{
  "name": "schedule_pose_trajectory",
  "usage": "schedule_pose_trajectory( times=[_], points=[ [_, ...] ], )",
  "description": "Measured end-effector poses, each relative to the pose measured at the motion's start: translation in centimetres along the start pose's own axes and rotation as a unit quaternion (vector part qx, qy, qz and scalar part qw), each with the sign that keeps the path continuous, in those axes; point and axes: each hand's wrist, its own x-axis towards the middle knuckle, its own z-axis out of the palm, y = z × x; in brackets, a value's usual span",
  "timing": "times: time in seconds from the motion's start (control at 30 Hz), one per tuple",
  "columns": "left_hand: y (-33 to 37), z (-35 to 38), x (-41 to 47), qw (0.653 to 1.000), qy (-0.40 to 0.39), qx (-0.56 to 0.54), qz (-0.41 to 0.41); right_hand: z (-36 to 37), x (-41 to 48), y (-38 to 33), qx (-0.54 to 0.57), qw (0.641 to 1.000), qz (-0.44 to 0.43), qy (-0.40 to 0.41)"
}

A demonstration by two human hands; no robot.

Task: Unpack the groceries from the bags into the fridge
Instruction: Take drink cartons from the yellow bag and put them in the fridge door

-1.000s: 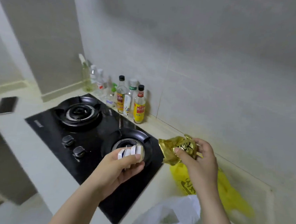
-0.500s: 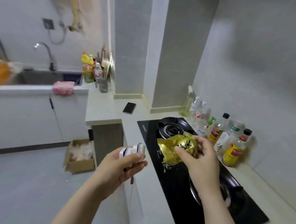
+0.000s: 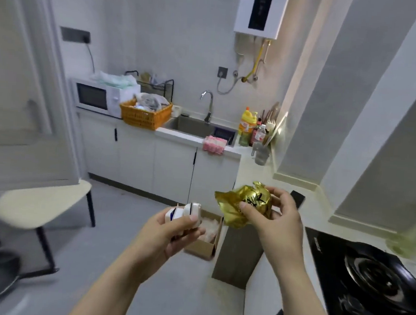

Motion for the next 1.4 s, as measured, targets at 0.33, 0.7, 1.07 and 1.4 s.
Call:
schedule_pose_trajectory(
  times=[0.33, 0.7, 1.07, 1.4],
  points=[
    [5.1, -6.2, -2.7, 0.970, 0.203, -0.028, 0.128, 12.4, 4.7, -1.6, 0.054, 0.973, -0.054, -0.217],
    [7.0, -9.4, -9.4, 0.901, 0.372, -0.030, 0.219, 22.3, 3.7, -5.5, 0.144, 0.908, -0.104, -0.379],
    [12.3, -15.4, -13.8, 0.875, 0.399, -0.046, 0.270, 32.0, 1.0, -10.9, 0.164, 0.882, -0.152, -0.414],
    [20.3, -23.9, -15.7, 0.883, 0.374, -0.026, 0.283, 43.6, 0.6, -17.0, 0.133, 0.906, -0.185, -0.358]
  ],
)
